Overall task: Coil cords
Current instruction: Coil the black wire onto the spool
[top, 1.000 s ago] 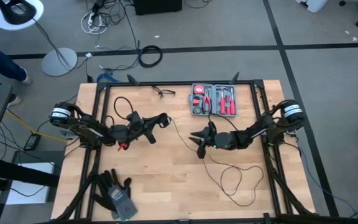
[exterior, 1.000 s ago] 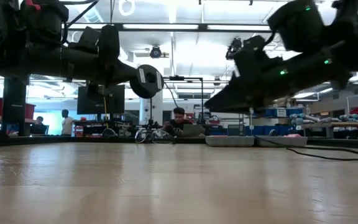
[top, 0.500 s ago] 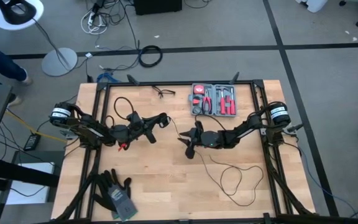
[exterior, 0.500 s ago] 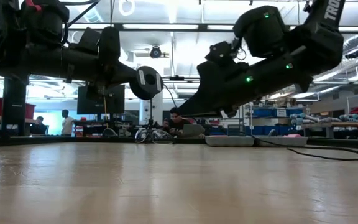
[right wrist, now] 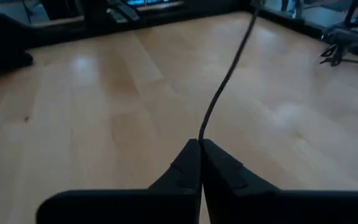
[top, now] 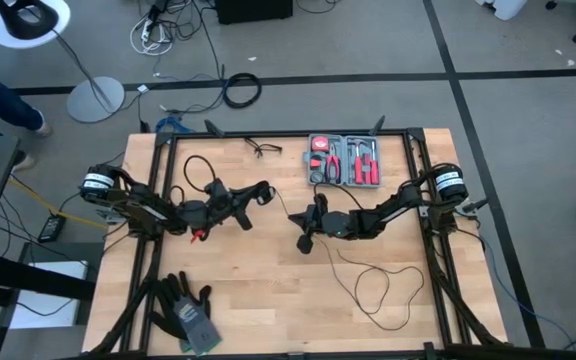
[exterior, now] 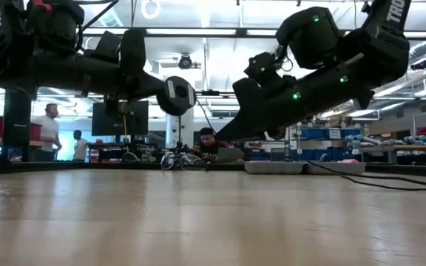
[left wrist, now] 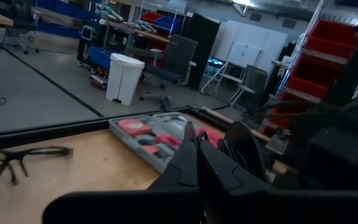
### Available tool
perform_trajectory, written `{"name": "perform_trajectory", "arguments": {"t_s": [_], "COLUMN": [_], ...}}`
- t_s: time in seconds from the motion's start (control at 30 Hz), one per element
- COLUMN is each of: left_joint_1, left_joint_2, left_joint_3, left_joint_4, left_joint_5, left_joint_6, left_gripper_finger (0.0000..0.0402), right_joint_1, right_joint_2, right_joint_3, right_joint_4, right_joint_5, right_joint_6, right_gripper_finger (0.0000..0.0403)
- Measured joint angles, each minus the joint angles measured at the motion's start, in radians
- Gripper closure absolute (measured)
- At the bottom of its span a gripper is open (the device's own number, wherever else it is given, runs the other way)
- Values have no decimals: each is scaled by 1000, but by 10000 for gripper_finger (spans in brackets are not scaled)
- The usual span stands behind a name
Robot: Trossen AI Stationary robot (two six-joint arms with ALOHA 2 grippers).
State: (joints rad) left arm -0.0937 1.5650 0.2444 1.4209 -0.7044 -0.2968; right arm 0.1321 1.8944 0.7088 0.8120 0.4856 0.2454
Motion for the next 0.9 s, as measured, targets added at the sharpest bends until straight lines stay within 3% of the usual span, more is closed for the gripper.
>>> {"name": "perform_trajectory", "arguments": {"t_s": [0.23,0.43,0.63,0.9], "left_joint_1": [0,0,0,0], "left_joint_2": [0,0,0,0], "left_joint_3": [72,166,228,238], "left_joint_4": [-41,-282,-536,-701], "left_joint_5": [10,-6,15,141], "left_joint_6": [-2,9,28,26], "left_gripper_finger": [401,401,401,401], "right_joint_1": [-46,-43,-25,-22], "right_joint_2": [88,149,111,17], "right_joint_3": [141,299,362,365], "right_joint_4": [-142,-176,-296,-434], "right_joint_5": [-58,-170,-176,-141], "right_joint_6": [17,-113,-224,-275], "right_gripper_finger": [401,402,402,403]}}
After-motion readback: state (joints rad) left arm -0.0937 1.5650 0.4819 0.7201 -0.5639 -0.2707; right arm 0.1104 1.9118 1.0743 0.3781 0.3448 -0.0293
